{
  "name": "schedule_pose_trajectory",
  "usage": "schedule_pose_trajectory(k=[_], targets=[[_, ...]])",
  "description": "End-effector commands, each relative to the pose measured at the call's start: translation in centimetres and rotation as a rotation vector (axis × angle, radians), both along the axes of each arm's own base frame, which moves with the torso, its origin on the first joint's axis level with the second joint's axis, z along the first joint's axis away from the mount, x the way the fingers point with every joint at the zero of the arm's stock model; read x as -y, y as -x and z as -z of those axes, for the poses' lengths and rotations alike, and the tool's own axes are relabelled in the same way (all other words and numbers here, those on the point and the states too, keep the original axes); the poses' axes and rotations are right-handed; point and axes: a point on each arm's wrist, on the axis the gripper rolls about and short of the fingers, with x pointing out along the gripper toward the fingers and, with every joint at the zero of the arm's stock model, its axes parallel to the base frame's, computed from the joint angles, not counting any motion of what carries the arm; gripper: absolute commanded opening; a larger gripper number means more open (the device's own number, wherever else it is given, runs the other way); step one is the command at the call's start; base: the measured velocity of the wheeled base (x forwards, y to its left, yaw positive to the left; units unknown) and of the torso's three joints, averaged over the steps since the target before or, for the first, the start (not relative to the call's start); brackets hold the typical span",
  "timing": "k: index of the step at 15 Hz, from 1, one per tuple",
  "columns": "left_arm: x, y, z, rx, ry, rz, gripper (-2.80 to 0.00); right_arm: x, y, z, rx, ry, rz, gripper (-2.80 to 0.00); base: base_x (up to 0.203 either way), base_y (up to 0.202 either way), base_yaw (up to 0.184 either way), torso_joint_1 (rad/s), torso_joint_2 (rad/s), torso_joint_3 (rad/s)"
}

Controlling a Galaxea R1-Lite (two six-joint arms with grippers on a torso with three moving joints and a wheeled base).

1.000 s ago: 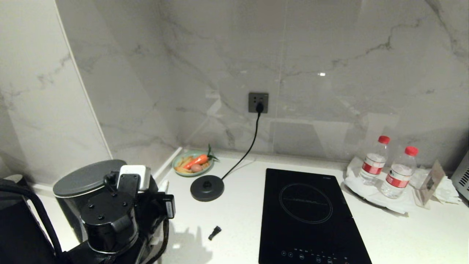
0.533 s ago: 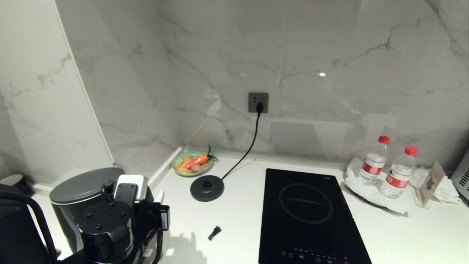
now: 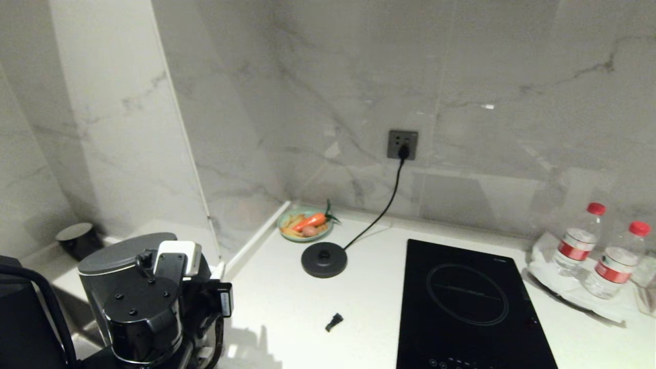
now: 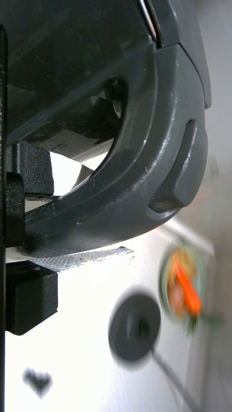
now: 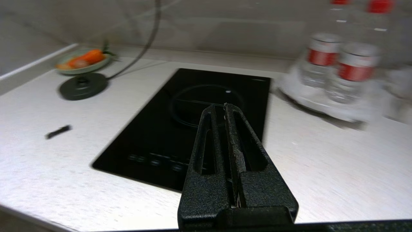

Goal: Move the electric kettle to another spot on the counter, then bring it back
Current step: Place it by the sink

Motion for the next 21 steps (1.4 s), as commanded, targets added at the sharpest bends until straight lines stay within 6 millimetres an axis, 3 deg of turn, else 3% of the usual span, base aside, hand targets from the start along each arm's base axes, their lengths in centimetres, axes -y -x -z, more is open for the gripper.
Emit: schedule_pose_trajectory(k=[1,21], targets=[[-0.08,-0.08,-0.09,0.008,0.005,-0.009,-2.80,0.00,0.00,0.00,0.000,0.000,0.000,-2.80,-0.002,-0.008,0.176,0.000,0.00,0.006],[-0.25,-0.81,-0.04,0.012,0.007,-0.025,-2.80,0.00,0.00,-0.01,0.001,0.000,0.000,-2.80,-0.002,-0.008,0.168,0.002,0.00,0.002]])
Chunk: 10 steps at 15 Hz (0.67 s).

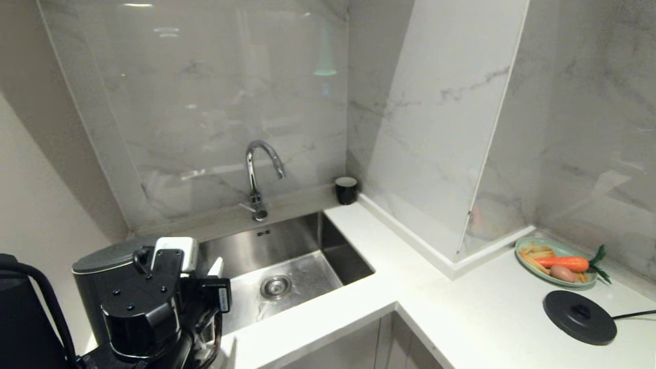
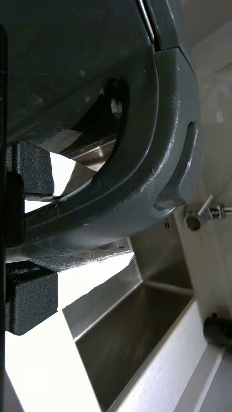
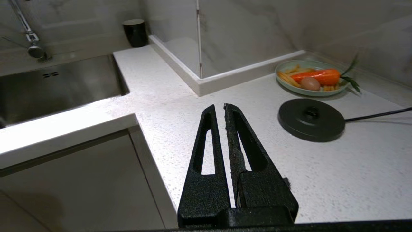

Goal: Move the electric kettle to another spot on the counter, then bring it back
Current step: Place it by the sink

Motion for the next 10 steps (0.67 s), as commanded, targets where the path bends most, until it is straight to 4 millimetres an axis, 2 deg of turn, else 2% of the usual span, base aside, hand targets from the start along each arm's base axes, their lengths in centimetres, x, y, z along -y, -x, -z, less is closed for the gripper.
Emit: schedule_pose_trajectory(k=[1,4,10], targets=[[0.1,-0.6,0.3,0.000,0.001,-0.012,-2.80,0.0,0.0,0.0,0.000,0.000,-0.001,-2.80,0.000,0.000,0.000,0.000,0.00,0.000],[0.1,-2.7,0.4,0.020,0.013,-0.056,-2.80,0.0,0.0,0.0,0.001,0.000,-0.001,-2.80,0.000,0.000,0.000,0.000,0.00,0.000],[-4.5,-8.3,1.0,0.053,0.042,-0.164,-2.80,0.0,0.0,0.0,0.001,-0.002,-0.001,-2.80,0.000,0.000,0.000,0.000,0.00,0.000]])
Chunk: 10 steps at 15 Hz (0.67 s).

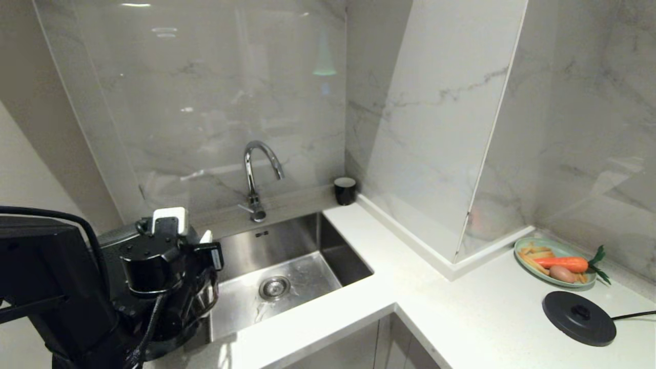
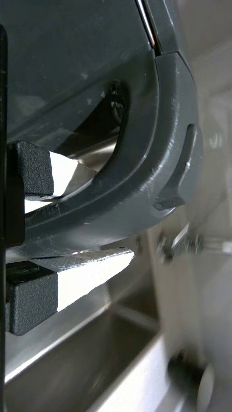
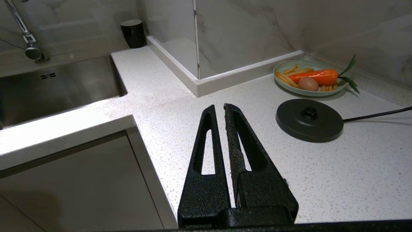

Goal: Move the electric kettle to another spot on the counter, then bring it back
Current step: Place it by the sink

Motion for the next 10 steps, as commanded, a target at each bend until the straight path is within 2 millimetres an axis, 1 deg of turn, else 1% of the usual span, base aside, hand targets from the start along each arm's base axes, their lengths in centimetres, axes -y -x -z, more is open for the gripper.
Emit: schedule_pose_trajectory(k=[1,2,3,4,5,7,10], targets=[[-1.3,-1.5,0.8,-0.003,0.001,-0.032,-2.80,0.0,0.0,0.0,0.000,-0.001,-0.001,-2.80,0.000,0.000,0.000,0.000,0.00,0.000],[-1.6,-2.1,1.1,-0.006,0.002,-0.031,-2.80,0.0,0.0,0.0,0.000,0.000,-0.001,-2.80,0.000,0.000,0.000,0.000,0.00,0.000],[-1.7,-2.1,1.1,-0.006,0.001,-0.031,-2.80,0.0,0.0,0.0,0.000,0.000,-0.001,-2.80,0.000,0.000,0.000,0.000,0.00,0.000],[-2.1,-2.7,1.3,-0.008,-0.008,-0.044,-2.80,0.0,0.0,0.0,0.000,-0.001,-0.001,-2.80,0.000,0.000,0.000,0.000,0.00,0.000],[-2.7,-3.7,2.4,-0.030,-0.022,-0.062,-2.80,0.0,0.0,0.0,0.000,-0.001,0.001,-2.80,0.000,0.000,0.000,0.000,0.00,0.000],[-3.6,-5.4,3.5,-0.033,-0.032,-0.080,-2.80,0.0,0.0,0.0,0.000,-0.001,-0.001,-2.80,0.000,0.000,0.000,0.000,0.00,0.000],[-4.8,-6.3,5.0,-0.069,-0.063,-0.112,-2.80,0.0,0.0,0.0,0.000,-0.001,0.001,-2.80,0.000,0.000,0.000,0.000,0.00,0.000]])
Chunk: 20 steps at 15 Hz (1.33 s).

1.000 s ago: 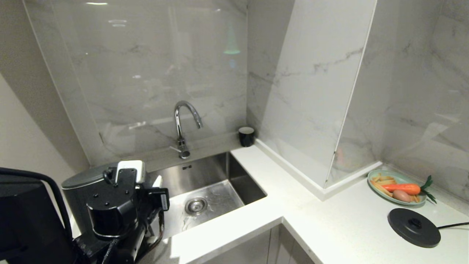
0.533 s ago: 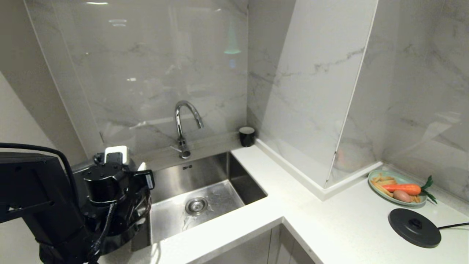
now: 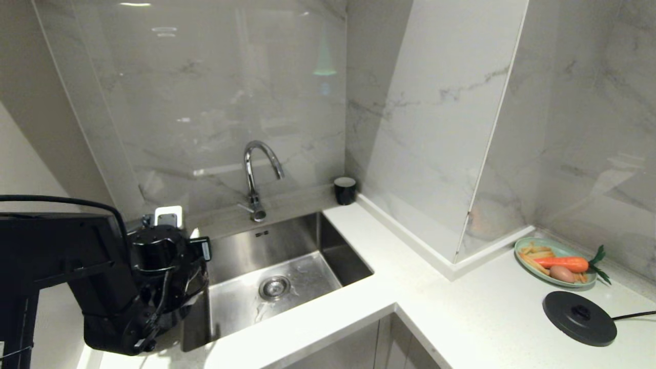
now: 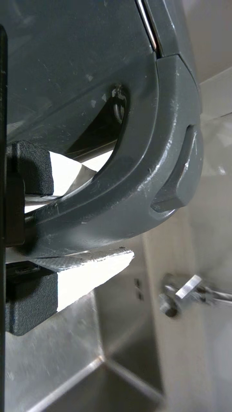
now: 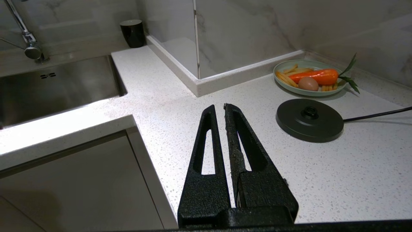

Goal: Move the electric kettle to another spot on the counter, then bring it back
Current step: Place it by the sink

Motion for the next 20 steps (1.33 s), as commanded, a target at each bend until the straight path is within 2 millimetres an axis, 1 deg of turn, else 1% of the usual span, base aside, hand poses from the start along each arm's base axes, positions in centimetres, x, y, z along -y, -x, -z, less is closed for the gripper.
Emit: schedule_pose_trajectory(k=[1,3,6,13,20], targets=[[-0.9,-0.5,1.8,-0.040,-0.007,-0.029,-2.80,0.0,0.0,0.0,0.000,0.000,-0.001,-2.80,0.000,0.000,0.000,0.000,0.00,0.000],[-1.9,-0.4,2.7,-0.074,-0.010,-0.035,-2.80,0.0,0.0,0.0,0.000,0.000,-0.001,-2.80,0.000,0.000,0.000,0.000,0.00,0.000],[-1.9,0.7,3.5,-0.129,-0.008,-0.032,-2.80,0.0,0.0,0.0,0.000,0.000,-0.001,-2.80,0.000,0.000,0.000,0.000,0.00,0.000],[-1.8,2.0,3.9,-0.168,0.014,-0.032,-2.80,0.0,0.0,0.0,0.000,0.001,-0.001,-2.80,0.000,0.000,0.000,0.000,0.00,0.000],[-1.8,1.8,3.7,-0.155,0.018,-0.034,-2.80,0.0,0.0,0.0,0.000,0.001,-0.001,-2.80,0.000,0.000,0.000,0.000,0.00,0.000]])
